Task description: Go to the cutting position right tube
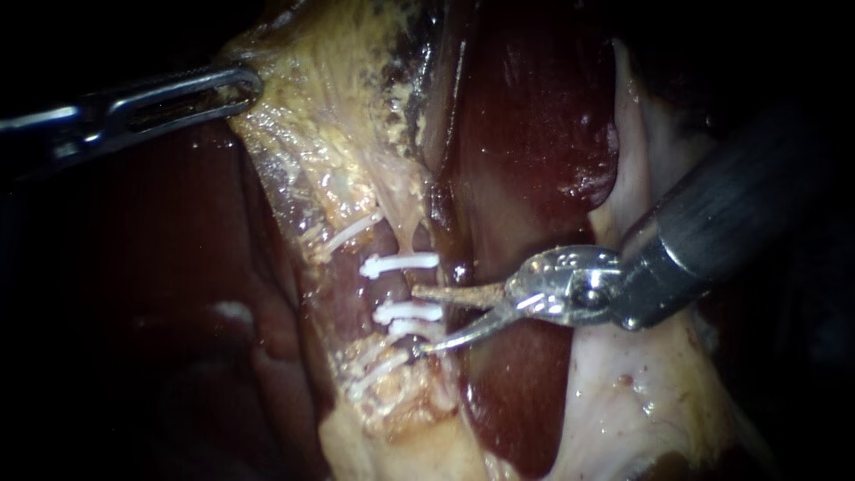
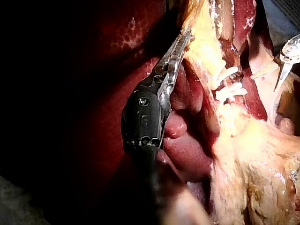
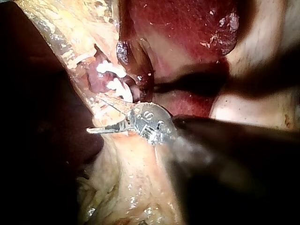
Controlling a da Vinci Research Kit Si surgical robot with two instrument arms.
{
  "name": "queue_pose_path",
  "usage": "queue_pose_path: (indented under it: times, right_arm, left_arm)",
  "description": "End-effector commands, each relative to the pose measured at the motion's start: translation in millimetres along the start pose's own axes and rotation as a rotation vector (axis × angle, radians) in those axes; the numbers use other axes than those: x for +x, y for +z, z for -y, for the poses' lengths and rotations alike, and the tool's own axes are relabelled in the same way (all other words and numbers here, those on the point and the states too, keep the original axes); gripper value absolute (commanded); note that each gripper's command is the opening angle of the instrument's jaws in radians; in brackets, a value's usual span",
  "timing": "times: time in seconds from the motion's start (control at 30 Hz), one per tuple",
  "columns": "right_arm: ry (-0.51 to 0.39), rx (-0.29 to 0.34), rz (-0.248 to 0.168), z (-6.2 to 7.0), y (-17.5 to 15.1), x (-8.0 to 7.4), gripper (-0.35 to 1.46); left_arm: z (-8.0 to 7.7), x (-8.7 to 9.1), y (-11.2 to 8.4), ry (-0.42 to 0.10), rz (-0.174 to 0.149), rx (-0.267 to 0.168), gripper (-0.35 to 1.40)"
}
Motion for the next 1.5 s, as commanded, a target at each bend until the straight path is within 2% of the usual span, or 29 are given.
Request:
queue_pose_path:
  times: [0.03,0.27,0.4,0.53,0.67,0.9,1.17,1.37,1.5]
  right_arm:
    - [0.0,0.0,0.0,0.0,0.0,0.0,1.39]
    - [-0.008,0.006,0.002,0.0,0.1,-0.2,1.39]
    - [0.06,0.005,0.003,-0.3,0.5,-0.8,1.39]
    - [0.118,-0.008,0.055,-1.2,1.2,-2.0,1.39]
    - [0.155,-0.027,0.08,-2.6,2.0,-3.1,1.39]
    - [0.181,-0.05,0.11,-4.7,2.8,-3.6,1.39]
    - [0.198,-0.071,0.118,-6.1,4.2,-3.3,1.37]
    - [0.205,-0.042,0.132,-6.8,6.2,-3.5,1.37]
    - [0.205,-0.01,0.122,-6.9,6.6,-3.5,1.37]
  left_arm:
    - [0.0,-0.1,-0.1,0.0,0.0,0.0,-0.35]
    - [-0.1,-0.5,-0.6,-0.002,0.0,0.004,-0.35]
    - [-0.7,-1.6,-1.8,-0.008,0.012,0.002,-0.35]
    - [-0.8,-2.7,-3.3,-0.01,0.027,-0.005,-0.35]
    - [-0.3,-3.2,-4.2,-0.008,0.035,-0.007,-0.35]
    - [0.5,-3.2,-4.7,-0.008,0.036,-0.012,-0.35]
    - [0.8,-3.1,-4.7,-0.008,0.037,-0.015,-0.35]
    - [1.0,-3.0,-4.7,-0.008,0.038,-0.016,-0.35]
    - [1.0,-3.0,-4.7,-0.008,0.038,-0.017,-0.35]
